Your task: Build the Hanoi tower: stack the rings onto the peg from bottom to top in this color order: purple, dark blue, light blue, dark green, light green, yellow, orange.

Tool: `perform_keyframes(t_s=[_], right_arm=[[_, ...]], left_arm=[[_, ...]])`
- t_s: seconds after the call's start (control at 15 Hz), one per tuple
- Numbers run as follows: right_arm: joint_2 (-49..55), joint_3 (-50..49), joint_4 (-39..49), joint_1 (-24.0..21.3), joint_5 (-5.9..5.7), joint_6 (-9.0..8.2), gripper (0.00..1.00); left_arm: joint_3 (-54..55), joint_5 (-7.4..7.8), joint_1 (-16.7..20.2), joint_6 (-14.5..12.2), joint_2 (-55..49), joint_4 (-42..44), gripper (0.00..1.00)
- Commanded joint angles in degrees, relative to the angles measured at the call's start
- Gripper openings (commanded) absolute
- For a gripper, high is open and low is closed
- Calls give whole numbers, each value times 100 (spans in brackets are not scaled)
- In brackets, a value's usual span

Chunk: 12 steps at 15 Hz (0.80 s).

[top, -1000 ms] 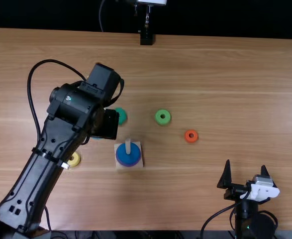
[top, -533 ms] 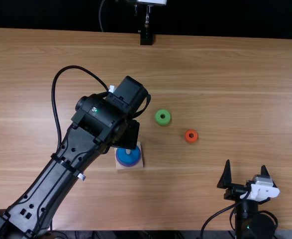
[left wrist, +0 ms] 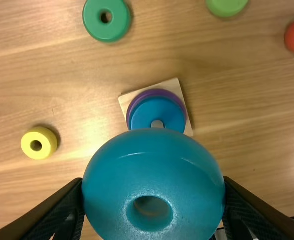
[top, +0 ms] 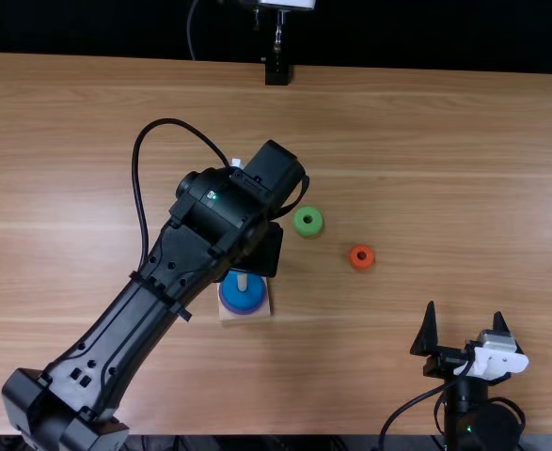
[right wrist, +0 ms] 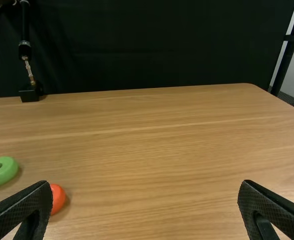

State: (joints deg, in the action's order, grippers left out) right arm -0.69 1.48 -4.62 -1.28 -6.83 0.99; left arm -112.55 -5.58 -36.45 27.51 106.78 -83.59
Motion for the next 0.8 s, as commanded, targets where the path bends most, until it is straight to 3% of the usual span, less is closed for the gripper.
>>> perform_keyframes(t_s=[0.0, 0.13, 0.73], right_arm=[[69, -68, -166, -65, 8, -15, 100], [69, -68, -166, -65, -3, -15, 100], [69, -68, -166, -57, 8, -15, 100]], left_arm=[[-206, 10, -91, 129, 71, -15, 0], [-197, 10, -91, 318, 71, -26, 0], [58, 10, -152, 392, 36, -47, 0]])
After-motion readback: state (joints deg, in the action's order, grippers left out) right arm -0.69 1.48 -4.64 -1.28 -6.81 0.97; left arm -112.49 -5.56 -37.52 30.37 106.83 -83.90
